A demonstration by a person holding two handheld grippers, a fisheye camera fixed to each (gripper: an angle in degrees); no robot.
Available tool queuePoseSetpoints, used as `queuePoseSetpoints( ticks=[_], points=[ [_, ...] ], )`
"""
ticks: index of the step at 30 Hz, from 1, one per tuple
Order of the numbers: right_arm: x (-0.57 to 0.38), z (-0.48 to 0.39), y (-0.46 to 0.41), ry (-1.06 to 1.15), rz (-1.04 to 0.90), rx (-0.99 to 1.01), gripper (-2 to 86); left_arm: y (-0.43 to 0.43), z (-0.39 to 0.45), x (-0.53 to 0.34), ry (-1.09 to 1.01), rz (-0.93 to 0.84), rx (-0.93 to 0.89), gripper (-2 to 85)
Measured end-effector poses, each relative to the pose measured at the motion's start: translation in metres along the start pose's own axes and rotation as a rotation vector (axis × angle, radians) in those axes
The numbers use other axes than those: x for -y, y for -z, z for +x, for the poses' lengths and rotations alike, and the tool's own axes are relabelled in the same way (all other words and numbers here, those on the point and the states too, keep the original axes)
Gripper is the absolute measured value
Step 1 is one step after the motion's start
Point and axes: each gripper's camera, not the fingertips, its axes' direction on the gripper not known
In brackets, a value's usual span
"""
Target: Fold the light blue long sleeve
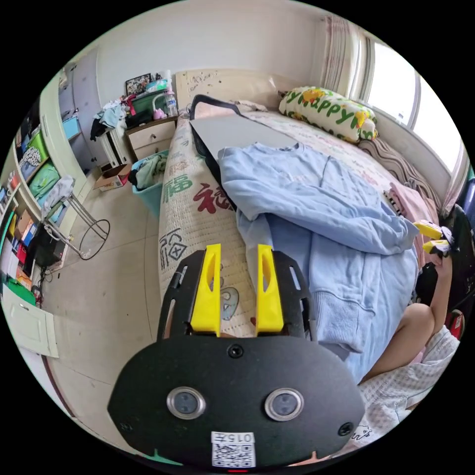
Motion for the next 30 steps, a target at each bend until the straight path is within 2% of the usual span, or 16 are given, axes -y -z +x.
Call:
queuePoseSetpoints(
  ticks=[3, 5, 8, 10, 12, 14, 19, 21, 23, 25, 30],
  points=[
    [0.008, -0.023, -0.024, 0.076, -0.103, -0.045, 17.2, -0.019, 0.005, 0.021, -0.026, -0.059, -0.003, 11.3],
    [0.009, -0.030, -0.039, 0.079, -0.176, -0.171, 13.7, -0.025, 0.006, 0.034, -0.020, -0.070, -0.021, 11.1],
    [0.006, -0.029, -0.040, 0.053, -0.150, -0.295, 6.5, -0.020, -0.001, 0.041, 0.007, -0.021, -0.078, 11.1],
    [0.007, -0.027, -0.033, 0.024, -0.133, -0.257, 5.2, -0.018, -0.004, 0.044, 0.008, 0.000, -0.116, 11.4],
    [0.007, -0.026, -0.018, -0.005, -0.058, -0.236, 4.6, -0.020, -0.006, 0.049, 0.022, -0.013, -0.138, 11.7],
    [0.004, -0.028, 0.005, -0.037, 0.054, -0.262, 4.3, -0.016, -0.010, 0.054, 0.034, -0.003, -0.242, 12.0],
    [-0.006, -0.033, 0.053, -0.100, 0.288, -0.329, 3.8, 0.006, -0.007, 0.052, 0.016, 0.062, -0.286, 13.4],
    [-0.011, -0.033, 0.065, -0.124, 0.353, -0.326, 3.7, 0.006, 0.009, 0.055, -0.033, 0.050, -0.246, 13.6],
    [-0.016, -0.032, 0.076, -0.151, 0.394, -0.321, 3.7, -0.009, 0.040, 0.060, -0.119, -0.033, -0.042, 13.6],
    [-0.020, -0.029, 0.081, -0.170, 0.411, -0.295, 3.7, -0.019, 0.060, 0.061, -0.184, -0.070, 0.057, 13.7],
    [-0.029, -0.025, 0.094, -0.196, 0.438, -0.293, 3.8, -0.014, 0.090, 0.064, -0.225, -0.017, 0.089, 13.9]
  ],
)
